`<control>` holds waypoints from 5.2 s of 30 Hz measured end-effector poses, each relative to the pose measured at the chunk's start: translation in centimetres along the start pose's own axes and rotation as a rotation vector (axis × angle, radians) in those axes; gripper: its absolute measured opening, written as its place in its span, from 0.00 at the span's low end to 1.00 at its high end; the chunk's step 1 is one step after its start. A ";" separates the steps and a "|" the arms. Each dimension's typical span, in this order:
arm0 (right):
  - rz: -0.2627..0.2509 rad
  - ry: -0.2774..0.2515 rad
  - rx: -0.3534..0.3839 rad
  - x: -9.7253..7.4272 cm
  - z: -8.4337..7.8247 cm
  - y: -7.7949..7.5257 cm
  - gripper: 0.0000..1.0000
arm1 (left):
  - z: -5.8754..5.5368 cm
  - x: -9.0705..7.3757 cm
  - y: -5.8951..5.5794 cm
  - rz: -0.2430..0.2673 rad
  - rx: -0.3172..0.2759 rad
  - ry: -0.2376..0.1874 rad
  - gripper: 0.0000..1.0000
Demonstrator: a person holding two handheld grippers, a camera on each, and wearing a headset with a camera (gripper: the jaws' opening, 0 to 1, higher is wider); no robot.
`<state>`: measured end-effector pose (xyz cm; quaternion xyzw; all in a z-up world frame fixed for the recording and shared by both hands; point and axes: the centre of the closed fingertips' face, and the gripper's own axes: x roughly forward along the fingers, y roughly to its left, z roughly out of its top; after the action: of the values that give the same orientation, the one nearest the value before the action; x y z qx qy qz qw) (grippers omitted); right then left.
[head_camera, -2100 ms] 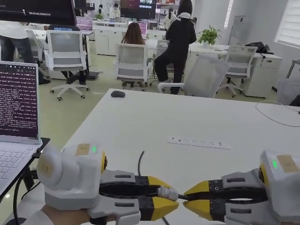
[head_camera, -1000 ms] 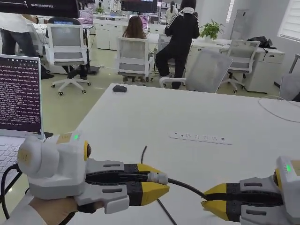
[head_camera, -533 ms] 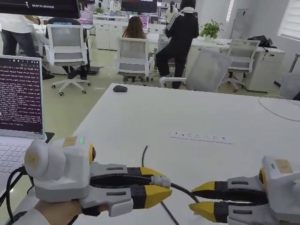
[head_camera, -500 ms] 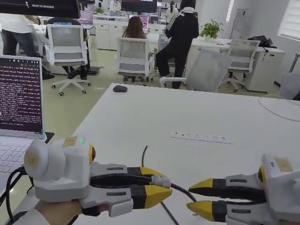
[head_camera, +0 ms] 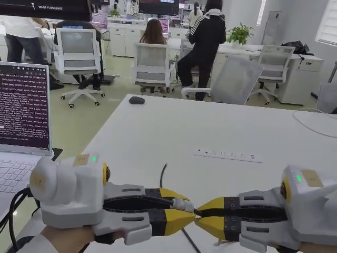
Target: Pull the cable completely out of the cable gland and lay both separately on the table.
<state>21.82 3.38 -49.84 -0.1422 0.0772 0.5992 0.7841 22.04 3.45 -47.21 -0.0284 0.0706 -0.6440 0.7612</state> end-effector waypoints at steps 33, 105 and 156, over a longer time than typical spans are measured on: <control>0.008 0.177 0.098 0.7 -8.6 -2.0 0.04 | -0.5 -3.2 1.9 0.112 0.004 -0.003 0.17; -0.209 0.289 0.234 -4.5 -14.8 -3.4 0.31 | -14.2 4.5 10.4 0.150 -0.135 0.278 0.17; -0.408 0.550 0.216 -9.9 -18.9 0.2 0.34 | -21.7 4.0 12.8 0.309 -0.163 0.465 0.29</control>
<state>19.93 -11.61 -64.85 -0.2268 0.3184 0.3582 0.8479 32.05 2.73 -70.69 0.0700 0.2985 -0.5017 0.8089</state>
